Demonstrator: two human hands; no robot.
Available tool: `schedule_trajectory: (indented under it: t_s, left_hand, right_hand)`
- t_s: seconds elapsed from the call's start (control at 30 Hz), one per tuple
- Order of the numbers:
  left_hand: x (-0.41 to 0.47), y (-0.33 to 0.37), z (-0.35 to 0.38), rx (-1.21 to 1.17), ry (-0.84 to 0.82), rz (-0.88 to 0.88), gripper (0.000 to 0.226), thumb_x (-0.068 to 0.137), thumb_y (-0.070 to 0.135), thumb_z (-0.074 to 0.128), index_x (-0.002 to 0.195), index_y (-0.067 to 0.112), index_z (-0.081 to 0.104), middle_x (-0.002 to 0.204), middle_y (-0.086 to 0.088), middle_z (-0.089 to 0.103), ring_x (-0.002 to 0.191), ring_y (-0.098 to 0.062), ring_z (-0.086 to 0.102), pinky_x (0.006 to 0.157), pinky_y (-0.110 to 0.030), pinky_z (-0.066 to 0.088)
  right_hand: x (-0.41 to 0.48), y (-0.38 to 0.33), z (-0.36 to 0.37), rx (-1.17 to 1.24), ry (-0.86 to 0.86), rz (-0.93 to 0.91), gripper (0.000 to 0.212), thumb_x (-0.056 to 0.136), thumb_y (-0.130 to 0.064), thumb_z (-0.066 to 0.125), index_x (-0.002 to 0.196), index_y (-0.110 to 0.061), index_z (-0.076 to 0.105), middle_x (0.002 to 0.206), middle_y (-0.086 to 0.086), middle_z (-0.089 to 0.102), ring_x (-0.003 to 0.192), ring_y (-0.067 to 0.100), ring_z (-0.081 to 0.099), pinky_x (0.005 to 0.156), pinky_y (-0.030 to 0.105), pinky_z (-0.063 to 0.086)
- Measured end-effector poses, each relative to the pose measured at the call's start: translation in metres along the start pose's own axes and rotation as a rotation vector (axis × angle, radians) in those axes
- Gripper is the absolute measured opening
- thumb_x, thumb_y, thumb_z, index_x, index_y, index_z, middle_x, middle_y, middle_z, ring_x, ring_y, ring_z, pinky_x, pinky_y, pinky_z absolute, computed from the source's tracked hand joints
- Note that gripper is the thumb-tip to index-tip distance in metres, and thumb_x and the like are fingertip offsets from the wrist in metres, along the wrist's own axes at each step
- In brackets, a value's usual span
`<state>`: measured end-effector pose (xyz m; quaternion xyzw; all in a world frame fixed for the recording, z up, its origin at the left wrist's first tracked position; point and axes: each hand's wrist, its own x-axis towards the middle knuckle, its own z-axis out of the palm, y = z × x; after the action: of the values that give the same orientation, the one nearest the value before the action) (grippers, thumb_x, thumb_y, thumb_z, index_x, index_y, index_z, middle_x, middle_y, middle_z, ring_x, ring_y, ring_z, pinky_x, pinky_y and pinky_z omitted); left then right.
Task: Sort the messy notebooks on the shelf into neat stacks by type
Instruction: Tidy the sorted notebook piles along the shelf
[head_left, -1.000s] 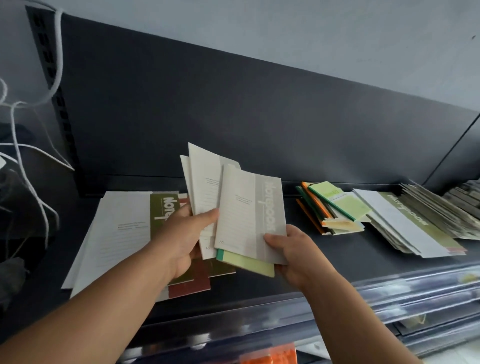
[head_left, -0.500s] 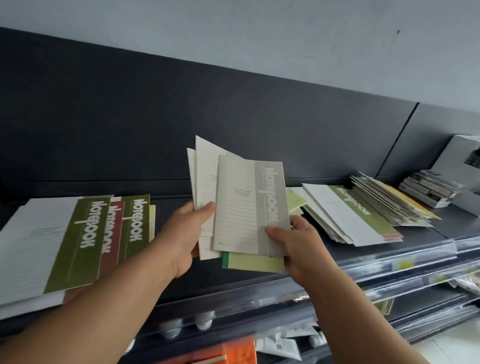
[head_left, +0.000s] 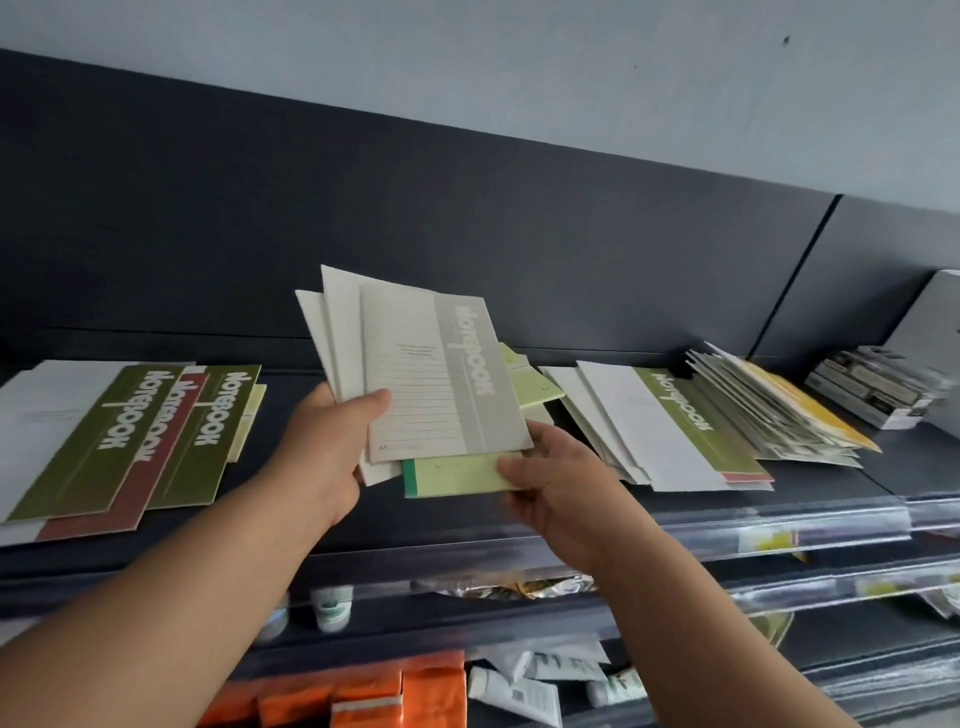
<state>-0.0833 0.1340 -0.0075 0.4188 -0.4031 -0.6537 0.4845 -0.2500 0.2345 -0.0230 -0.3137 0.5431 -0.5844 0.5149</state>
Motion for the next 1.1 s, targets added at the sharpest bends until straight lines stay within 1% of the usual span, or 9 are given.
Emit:
schedule_trajectory:
  t_s: [0.13,0.3,0.47,0.6,0.67,0.8,0.9,1.0,1.1]
  left_hand:
    - [0.018,0.01,-0.004,0.006,0.051,0.045,0.018,0.092,0.007,0.061,0.091,0.025,0.062,0.094,0.001,0.07,0.085,-0.018,0.066,0.067,-0.037,0.054]
    - [0.054,0.029,-0.014,-0.013,0.072,0.069,0.018,0.092,0.007,0.061,0.095,0.025,0.061,0.096,0.001,0.069,0.087,-0.018,0.066,0.073,-0.04,0.055]
    - [0.083,0.04,-0.012,-0.087,0.062,0.087,0.018,0.092,0.008,0.062,0.096,0.025,0.062,0.099,0.001,0.071,0.091,-0.019,0.068,0.079,-0.041,0.055]
    - [0.095,0.044,-0.005,-0.103,-0.014,0.091,0.019,0.092,0.007,0.06,0.1,0.024,0.064,0.1,0.001,0.072,0.091,-0.018,0.069,0.077,-0.04,0.055]
    - [0.1,0.043,-0.001,-0.093,-0.051,0.079,0.021,0.092,0.007,0.061,0.103,0.024,0.064,0.101,0.001,0.072,0.094,-0.019,0.068,0.079,-0.041,0.055]
    - [0.107,0.04,0.009,-0.067,-0.123,0.041,0.022,0.091,0.008,0.061,0.106,0.023,0.064,0.103,0.0,0.072,0.095,-0.021,0.068,0.08,-0.044,0.055]
    - [0.108,0.038,0.02,-0.057,-0.182,0.013,0.025,0.091,0.009,0.061,0.111,0.023,0.064,0.104,0.0,0.072,0.095,-0.022,0.068,0.074,-0.042,0.056]
    - [0.105,0.034,0.035,-0.05,-0.253,-0.012,0.025,0.091,0.009,0.061,0.113,0.022,0.063,0.102,0.0,0.073,0.092,-0.021,0.069,0.068,-0.039,0.056]
    - [0.1,0.029,0.054,-0.04,-0.336,-0.036,0.025,0.091,0.008,0.061,0.112,0.021,0.064,0.098,0.0,0.074,0.087,-0.019,0.071,0.065,-0.037,0.057]
  right_hand:
    - [0.016,-0.007,-0.014,-0.064,0.132,-0.008,0.029,0.093,0.003,0.054,0.116,-0.015,0.059,0.103,0.006,0.071,0.086,0.018,0.067,0.057,0.021,0.052]
    - [0.053,-0.023,-0.029,-0.13,0.344,-0.048,0.026,0.095,0.002,0.051,0.107,-0.019,0.059,0.103,0.006,0.069,0.099,0.023,0.065,0.068,0.027,0.053]
    - [0.095,-0.041,-0.034,-0.124,0.453,-0.058,0.029,0.092,0.002,0.052,0.11,-0.019,0.061,0.099,0.008,0.07,0.086,0.024,0.061,0.079,0.037,0.053]
    - [0.115,-0.045,-0.03,-0.263,0.48,-0.04,0.033,0.09,-0.001,0.058,0.122,-0.01,0.056,0.097,0.009,0.067,0.069,0.017,0.061,0.063,0.026,0.054]
    - [0.118,-0.043,-0.028,-0.351,0.508,-0.012,0.037,0.09,-0.001,0.06,0.125,-0.011,0.054,0.089,0.003,0.062,0.063,0.014,0.065,0.069,0.029,0.059]
    - [0.114,-0.045,-0.027,-0.629,0.565,-0.032,0.04,0.091,-0.008,0.056,0.131,-0.008,0.056,0.103,0.004,0.064,0.096,0.028,0.066,0.092,0.046,0.054]
    - [0.106,-0.052,-0.028,-0.765,0.598,-0.071,0.031,0.092,-0.011,0.051,0.119,0.0,0.058,0.102,0.015,0.065,0.09,0.03,0.063,0.086,0.04,0.052]
    - [0.098,-0.057,-0.031,-0.639,0.609,-0.163,0.027,0.095,-0.022,0.049,0.105,0.002,0.059,0.086,0.011,0.062,0.076,0.016,0.052,0.085,0.048,0.053]
    - [0.088,-0.064,-0.033,-0.243,0.494,-0.131,0.031,0.099,-0.036,0.047,0.102,-0.012,0.067,0.097,0.006,0.073,0.084,0.02,0.068,0.082,0.046,0.056]
